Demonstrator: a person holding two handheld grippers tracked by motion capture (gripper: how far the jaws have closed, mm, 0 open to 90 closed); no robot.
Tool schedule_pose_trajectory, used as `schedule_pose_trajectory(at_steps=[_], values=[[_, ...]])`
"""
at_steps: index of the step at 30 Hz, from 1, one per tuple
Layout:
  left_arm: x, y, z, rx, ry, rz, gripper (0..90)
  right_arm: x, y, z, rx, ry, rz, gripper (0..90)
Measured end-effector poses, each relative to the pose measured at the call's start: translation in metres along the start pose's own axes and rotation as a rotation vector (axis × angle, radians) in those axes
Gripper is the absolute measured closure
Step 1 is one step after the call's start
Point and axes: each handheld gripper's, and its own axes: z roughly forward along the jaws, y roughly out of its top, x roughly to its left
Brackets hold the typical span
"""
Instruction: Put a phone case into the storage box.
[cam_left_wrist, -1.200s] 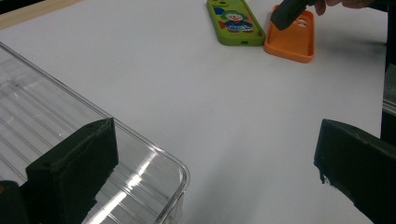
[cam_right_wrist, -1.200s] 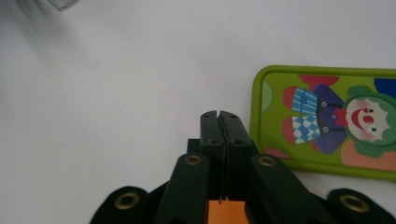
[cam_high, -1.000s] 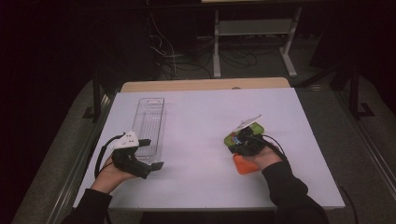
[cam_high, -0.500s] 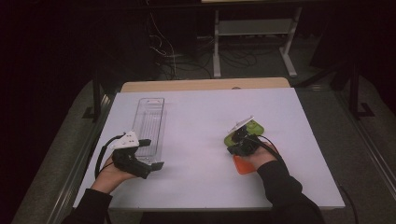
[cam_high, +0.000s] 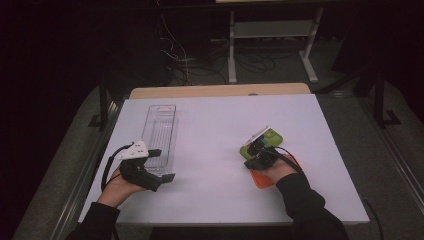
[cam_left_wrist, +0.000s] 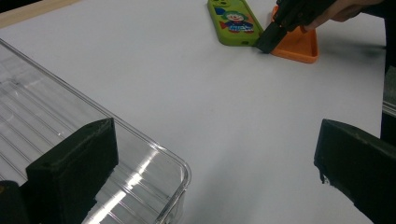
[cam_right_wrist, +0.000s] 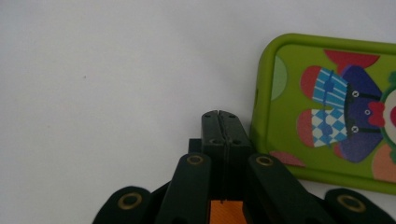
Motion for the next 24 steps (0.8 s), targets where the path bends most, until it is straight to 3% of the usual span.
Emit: schedule_pose_trajectory(at_steps=[14,24], values=[[0.000,-0.001,0.000,-0.008,0.003,-0.006,0.0,0.011,-0.020,-0.011,0.032,0.003,-0.020,88.1],[0.000,-0.001,0.000,-0.007,0.004,-0.006,0.0,0.012,-0.046,-0.025,0.057,0.010,0.011,88.1]])
